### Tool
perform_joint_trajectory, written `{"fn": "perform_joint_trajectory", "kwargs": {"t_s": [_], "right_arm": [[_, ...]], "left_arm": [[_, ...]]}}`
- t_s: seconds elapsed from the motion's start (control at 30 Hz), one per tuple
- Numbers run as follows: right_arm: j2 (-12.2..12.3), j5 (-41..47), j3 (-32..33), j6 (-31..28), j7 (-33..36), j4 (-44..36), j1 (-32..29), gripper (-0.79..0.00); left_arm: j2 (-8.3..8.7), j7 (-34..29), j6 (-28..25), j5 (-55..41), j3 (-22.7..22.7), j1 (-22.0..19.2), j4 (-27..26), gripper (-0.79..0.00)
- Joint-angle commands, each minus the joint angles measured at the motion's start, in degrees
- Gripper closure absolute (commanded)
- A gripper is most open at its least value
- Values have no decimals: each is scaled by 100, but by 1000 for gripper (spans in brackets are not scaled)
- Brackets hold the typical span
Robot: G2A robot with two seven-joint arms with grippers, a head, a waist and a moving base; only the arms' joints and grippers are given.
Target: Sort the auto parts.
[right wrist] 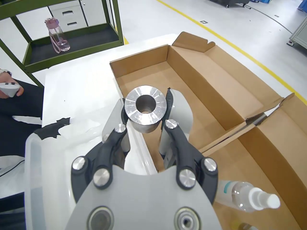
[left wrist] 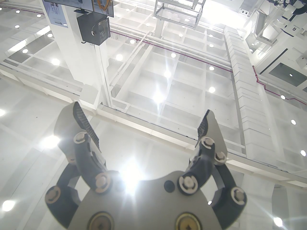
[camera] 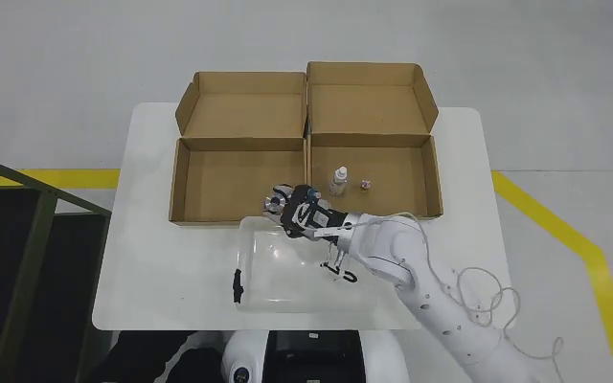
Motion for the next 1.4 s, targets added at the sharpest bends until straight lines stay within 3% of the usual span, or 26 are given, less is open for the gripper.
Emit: {"fn": "perform_joint_trajectory", "kwargs": {"t_s": [0.0,0.67,1.37], "right_arm": [[-50,-60,-153,47,56,178,168,0],[-702,17,-1294,423,554,1738,1638,0],[-1238,140,-1778,254,1169,2823,2436,-12]], "left_arm": [[0,0,0,0,0,0,0,-785],[0,0,0,0,0,0,0,-785],[0,0,0,0,0,0,0,-785]]}}
